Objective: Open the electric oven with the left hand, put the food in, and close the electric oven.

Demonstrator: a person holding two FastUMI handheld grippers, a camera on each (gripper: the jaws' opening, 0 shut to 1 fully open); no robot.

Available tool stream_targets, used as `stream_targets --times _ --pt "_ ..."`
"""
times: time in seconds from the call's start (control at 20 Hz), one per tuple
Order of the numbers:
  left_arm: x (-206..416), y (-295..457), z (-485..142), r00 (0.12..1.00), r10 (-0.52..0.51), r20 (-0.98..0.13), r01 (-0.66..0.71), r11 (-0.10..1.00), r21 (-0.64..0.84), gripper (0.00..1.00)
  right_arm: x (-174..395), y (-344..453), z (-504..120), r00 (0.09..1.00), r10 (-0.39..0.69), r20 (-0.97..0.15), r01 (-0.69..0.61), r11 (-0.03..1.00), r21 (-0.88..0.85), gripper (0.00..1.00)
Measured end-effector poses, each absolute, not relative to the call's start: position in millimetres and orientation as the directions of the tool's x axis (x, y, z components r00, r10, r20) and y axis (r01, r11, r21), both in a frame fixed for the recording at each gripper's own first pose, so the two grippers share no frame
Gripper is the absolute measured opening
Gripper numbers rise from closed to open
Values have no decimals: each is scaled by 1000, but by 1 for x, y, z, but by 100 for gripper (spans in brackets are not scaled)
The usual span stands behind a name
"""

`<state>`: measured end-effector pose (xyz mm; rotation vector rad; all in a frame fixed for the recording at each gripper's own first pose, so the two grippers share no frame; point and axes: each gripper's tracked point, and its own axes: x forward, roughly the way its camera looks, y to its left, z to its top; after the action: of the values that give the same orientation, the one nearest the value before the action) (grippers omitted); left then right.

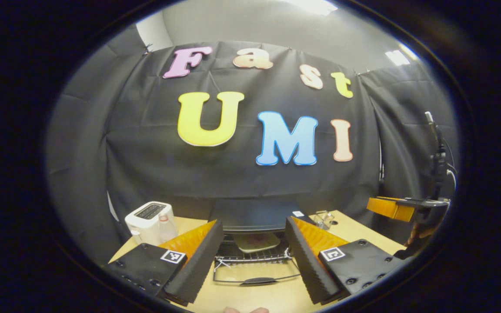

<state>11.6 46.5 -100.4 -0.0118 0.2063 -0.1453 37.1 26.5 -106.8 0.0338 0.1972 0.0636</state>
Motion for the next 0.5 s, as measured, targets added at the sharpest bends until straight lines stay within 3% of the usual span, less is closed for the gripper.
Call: stream_targets --times 0.05,0.1,0.15,0.25,0.35,0.45,0.5 --pt "12 40 -100 969 -146 -201 143 989 -27 100 32 23 -103 979 65 -196 -61 998 30 57" --pt "14 35 -104 967 -145 -208 142 989 -27 100 26 17 -99 980 65 -190 -61 998 24 60" --pt "15 29 -110 964 -145 -225 142 989 -30 100 20 15 -94 980 66 -185 -65 998 16 75" --pt "17 21 -127 949 -149 -277 141 989 -46 100 22 9 -98 979 67 -190 -66 998 9 75" --pt "20 15 -144 933 -152 -326 138 988 -68 93 19 3 -94 980 64 -187 -62 998 15 75" --pt "21 14 -168 907 -145 -396 123 989 -81 100 19 -1 -92 982 59 -177 -56 998 22 75" --pt "21 15 -180 891 -140 -431 117 990 -80 93 17 -6 -91 983 54 -173 -51 998 24 75"
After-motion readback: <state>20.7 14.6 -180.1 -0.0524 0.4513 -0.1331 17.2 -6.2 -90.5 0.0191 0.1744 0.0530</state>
